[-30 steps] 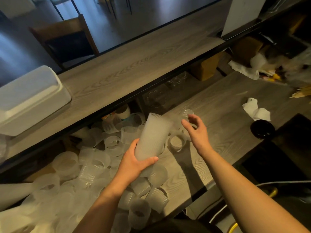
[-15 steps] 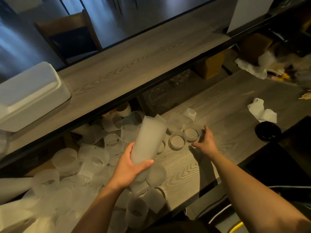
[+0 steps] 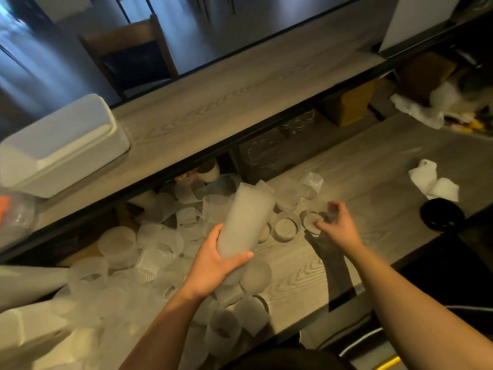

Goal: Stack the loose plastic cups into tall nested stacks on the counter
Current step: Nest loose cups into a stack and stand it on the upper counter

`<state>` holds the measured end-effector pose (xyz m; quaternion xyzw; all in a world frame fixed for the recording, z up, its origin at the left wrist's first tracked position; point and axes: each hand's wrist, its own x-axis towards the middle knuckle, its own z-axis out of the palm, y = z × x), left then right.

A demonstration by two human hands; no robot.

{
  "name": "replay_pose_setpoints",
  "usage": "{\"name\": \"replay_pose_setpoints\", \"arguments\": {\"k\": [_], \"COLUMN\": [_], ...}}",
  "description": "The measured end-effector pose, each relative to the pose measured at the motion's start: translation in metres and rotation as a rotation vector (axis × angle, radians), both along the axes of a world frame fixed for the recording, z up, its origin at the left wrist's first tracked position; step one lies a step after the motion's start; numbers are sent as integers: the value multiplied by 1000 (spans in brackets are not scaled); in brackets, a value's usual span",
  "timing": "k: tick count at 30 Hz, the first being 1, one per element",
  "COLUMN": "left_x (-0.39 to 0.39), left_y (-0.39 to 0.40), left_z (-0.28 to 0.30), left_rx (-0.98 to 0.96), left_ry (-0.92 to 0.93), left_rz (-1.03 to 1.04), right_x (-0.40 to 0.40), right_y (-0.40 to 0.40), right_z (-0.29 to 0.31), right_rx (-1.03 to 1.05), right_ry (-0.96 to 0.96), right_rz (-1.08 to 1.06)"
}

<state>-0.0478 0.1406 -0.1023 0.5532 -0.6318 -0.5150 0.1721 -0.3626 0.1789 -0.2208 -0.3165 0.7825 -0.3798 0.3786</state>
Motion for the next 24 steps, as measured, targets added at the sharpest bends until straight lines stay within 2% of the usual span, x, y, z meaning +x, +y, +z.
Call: {"name": "replay_pose_setpoints", "arguments": {"k": [7, 10, 12, 14, 18, 24], "left_x": [-4, -6, -7, -6, -1, 0], "left_y": [2, 3, 4, 4, 8, 11], "left_z": [0, 2, 3, 4, 6, 13], "left_rx": [-33, -49, -57, -67, -84, -99], "left_ry": [-68, -82, -85, -98, -112, -88], "left_rz": [-64, -78, -86, -102, -175, -206], "right_x": [14, 18, 23, 29, 40, 59], "right_y": [-2, -5, -5, -5, -5, -3], "right_z": [64, 95, 112, 127, 144, 151], "right_rx": [-357, -416, -430, -428, -388, -351], "right_ry": [-270, -470, -534, -502, -272, -156], "right_rz": [-145, -90, -12, 80, 262, 345]}}
